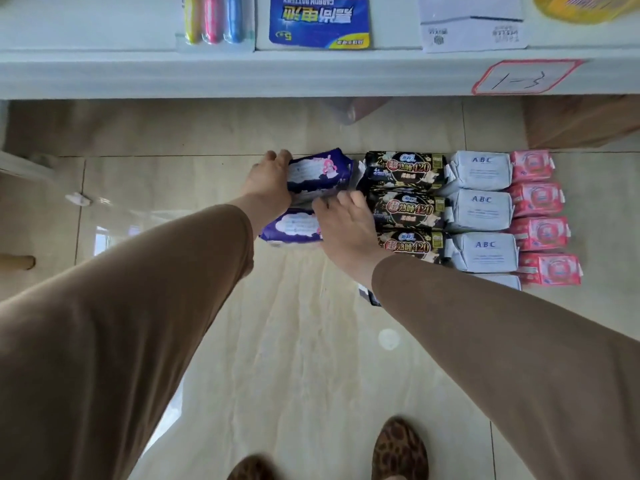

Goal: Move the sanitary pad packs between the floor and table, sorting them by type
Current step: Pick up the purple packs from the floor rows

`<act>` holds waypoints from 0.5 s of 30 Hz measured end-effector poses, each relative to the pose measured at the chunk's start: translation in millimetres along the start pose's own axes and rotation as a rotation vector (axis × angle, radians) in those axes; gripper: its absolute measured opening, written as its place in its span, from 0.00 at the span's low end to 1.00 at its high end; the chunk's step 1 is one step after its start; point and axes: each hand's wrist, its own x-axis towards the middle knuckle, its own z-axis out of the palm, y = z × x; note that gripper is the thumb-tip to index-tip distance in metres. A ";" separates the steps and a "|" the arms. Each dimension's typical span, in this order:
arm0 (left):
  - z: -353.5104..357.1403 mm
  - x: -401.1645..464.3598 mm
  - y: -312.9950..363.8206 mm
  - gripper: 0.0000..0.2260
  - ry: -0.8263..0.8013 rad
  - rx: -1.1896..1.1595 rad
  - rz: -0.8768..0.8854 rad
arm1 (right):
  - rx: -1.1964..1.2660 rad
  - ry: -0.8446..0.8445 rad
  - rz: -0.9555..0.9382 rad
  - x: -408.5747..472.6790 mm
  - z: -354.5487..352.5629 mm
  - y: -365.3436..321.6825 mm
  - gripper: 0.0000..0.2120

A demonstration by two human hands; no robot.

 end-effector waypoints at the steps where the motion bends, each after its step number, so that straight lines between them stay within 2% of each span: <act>1: -4.0 -9.3 -3.8 0.25 -0.001 -0.010 0.002 | 0.067 -0.018 0.001 -5.7 -2.0 -2.2 0.21; 3: -21.0 -33.7 -13.7 0.24 -0.010 -0.018 -0.003 | 0.220 -0.058 -0.015 -22.3 -13.7 -4.8 0.27; 7: -89.0 -104.0 -28.4 0.23 -0.029 -0.083 -0.044 | 0.724 -0.178 -0.002 -75.9 -73.6 -0.7 0.26; 12: -206.4 -208.6 -19.0 0.20 -0.036 -0.196 -0.094 | 1.222 -0.310 0.195 -152.6 -204.6 6.0 0.29; 15: -292.0 -266.4 3.5 0.23 -0.037 -0.255 -0.112 | 1.434 -0.350 0.278 -191.8 -299.2 15.2 0.25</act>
